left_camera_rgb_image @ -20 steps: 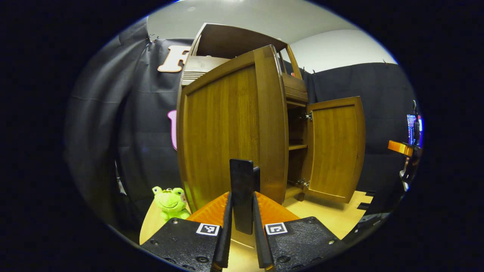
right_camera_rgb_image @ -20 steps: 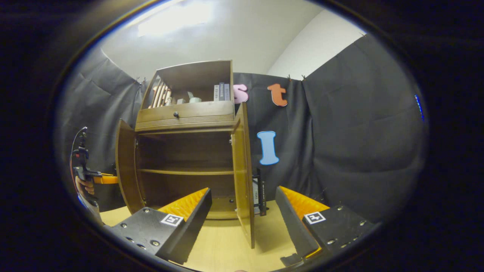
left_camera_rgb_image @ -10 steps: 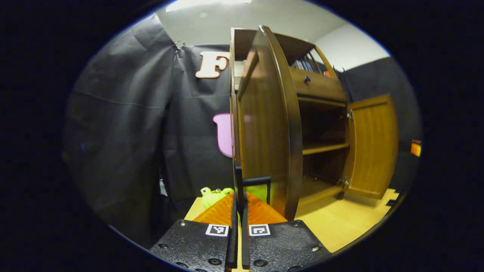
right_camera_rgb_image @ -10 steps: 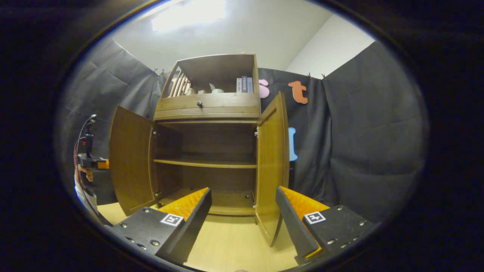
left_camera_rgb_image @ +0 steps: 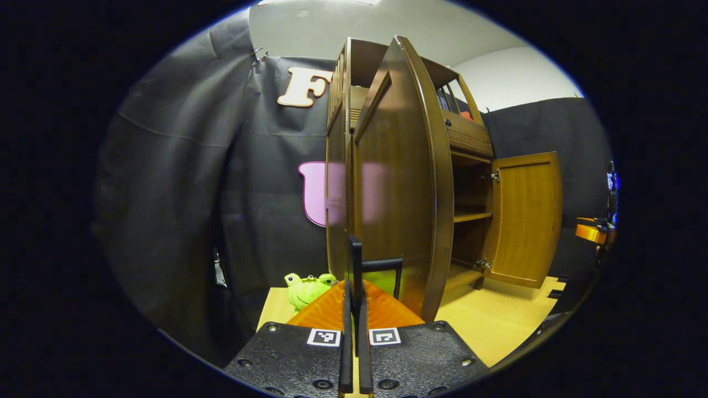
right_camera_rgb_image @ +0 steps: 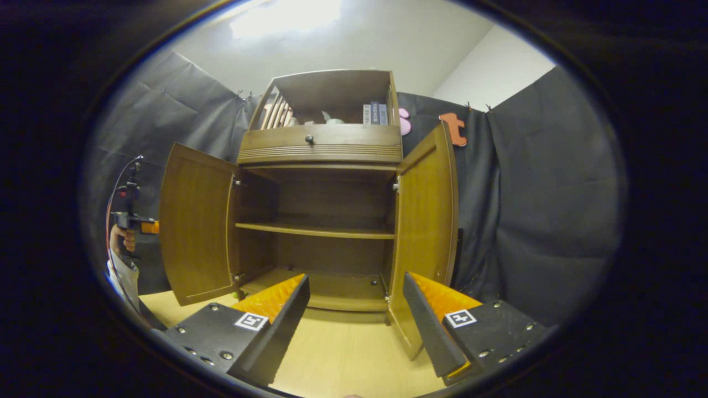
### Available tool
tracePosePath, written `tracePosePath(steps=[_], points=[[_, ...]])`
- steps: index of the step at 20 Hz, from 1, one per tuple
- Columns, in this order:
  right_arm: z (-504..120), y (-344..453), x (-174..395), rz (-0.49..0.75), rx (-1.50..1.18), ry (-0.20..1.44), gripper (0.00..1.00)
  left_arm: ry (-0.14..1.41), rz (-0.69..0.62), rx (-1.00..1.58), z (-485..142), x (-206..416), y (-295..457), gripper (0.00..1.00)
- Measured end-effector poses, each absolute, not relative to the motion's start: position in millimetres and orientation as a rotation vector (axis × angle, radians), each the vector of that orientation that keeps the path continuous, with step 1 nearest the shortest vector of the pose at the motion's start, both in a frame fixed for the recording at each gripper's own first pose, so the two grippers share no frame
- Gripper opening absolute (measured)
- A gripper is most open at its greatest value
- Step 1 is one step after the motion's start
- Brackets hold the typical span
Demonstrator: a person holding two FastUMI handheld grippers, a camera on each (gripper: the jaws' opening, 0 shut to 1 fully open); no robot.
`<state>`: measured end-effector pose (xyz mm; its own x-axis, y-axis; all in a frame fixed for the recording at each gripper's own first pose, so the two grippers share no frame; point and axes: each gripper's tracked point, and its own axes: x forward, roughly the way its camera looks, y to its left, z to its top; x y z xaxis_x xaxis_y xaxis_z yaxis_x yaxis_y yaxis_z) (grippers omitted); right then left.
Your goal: Open the right door of the double-door shoe cabinet with the right hand, and open the left door with the left hand.
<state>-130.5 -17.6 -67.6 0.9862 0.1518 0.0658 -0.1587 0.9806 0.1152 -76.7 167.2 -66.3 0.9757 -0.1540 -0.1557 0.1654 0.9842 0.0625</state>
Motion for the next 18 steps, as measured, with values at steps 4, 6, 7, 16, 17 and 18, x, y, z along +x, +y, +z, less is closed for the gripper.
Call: tracePosePath(steps=[4,6,7,16,17,18], points=[[-67.0,-22.1,-128.7,0.148,0.137,-0.049,1.0,0.151,-0.145,0.058,-68.5,-78.7,159.1,0.09],[-66.1,-26.0,-128.8,0.142,0.139,-0.047,1.0,0.135,-0.108,0.107,-67.1,-84.3,155.9,0.13],[-65.9,-28.4,-129.3,0.136,0.14,-0.045,1.0,0.135,-0.09,0.111,-68.2,-83.9,156.7,0.14],[-71.5,-49.2,-124.1,0.12,0.179,-0.021,0.97,0.146,-0.015,0.105,-65.7,-89.3,167.6,0.68],[-72.1,-51.4,-124.0,0.12,0.184,-0.02,0.97,0.15,-0.02,0.106,-66.1,-92.4,168.5,0.68],[-73.8,-52.8,-124.5,0.12,0.19,-0.017,0.98,0.153,-0.023,0.11,-66.8,-97.1,170.1,0.69]])
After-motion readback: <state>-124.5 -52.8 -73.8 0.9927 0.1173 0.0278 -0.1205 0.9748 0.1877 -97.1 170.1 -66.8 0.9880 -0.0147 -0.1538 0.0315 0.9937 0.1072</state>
